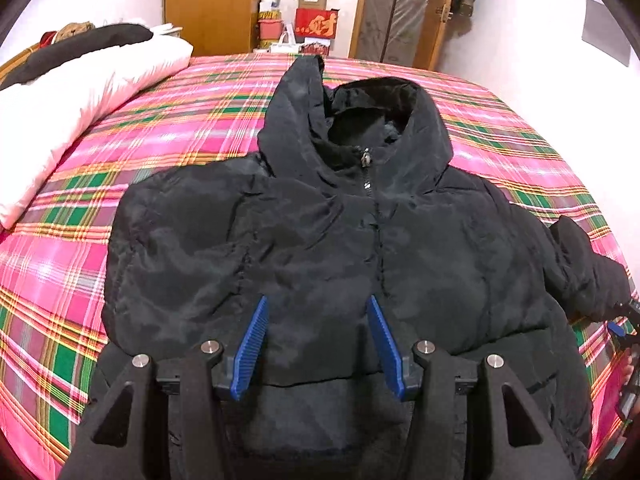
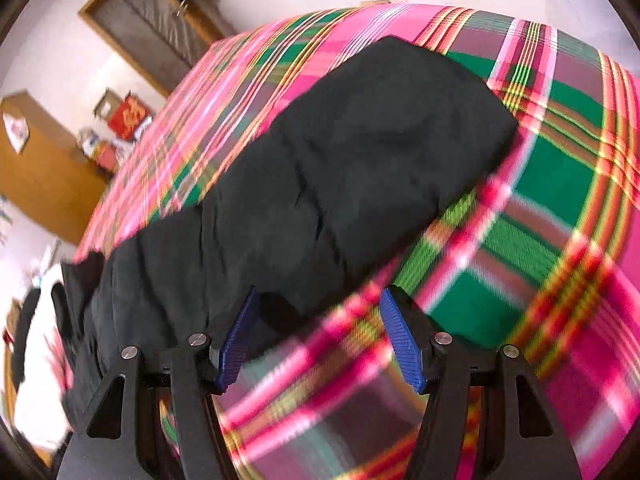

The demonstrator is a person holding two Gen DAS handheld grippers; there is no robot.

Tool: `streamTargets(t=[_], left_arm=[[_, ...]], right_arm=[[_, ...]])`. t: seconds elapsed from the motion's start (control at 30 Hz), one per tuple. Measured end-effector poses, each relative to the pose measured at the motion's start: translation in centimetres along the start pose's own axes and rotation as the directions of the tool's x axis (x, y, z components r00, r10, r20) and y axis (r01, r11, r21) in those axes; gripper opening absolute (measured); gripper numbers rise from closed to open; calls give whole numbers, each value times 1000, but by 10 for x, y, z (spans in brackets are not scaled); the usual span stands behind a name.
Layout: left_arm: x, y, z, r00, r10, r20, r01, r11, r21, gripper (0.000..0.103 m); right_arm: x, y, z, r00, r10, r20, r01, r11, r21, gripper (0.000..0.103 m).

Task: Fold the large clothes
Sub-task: 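Grasp the other black sleeve with the right gripper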

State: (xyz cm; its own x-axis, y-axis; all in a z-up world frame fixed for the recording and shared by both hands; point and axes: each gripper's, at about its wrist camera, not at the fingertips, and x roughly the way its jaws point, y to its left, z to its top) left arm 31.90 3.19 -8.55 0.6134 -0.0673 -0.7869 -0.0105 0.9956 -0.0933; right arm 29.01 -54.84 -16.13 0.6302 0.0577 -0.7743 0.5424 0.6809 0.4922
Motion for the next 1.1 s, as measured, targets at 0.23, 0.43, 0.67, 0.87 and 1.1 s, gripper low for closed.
streamTargets(t=[0.23, 0.43, 0.67, 0.87, 1.1], left_arm=[[5, -1, -2, 1000, 12, -16, -11, 1000, 14, 54], [6, 3, -1, 1000, 21, -20, -21, 1000, -8, 54], [-4, 15, 5, 1000, 19, 3, -19, 999, -45, 54], [-16, 27, 10, 1000, 12, 20, -10, 997, -81, 54], [-26, 43, 14, 1000, -3, 25, 6, 993, -115, 54]], right_arm=[[7, 6, 16, 998, -48, 41, 48, 999, -4, 51], [-23, 21, 18, 997, -55, 62, 57, 998, -41, 11], [-96, 96, 20, 989, 73, 130, -48, 981, -188, 9], [-135, 182, 12, 969, 202, 142, -147, 934, -325, 8], [-141, 282, -43, 942, 335, 23, -286, 835, -470, 8]])
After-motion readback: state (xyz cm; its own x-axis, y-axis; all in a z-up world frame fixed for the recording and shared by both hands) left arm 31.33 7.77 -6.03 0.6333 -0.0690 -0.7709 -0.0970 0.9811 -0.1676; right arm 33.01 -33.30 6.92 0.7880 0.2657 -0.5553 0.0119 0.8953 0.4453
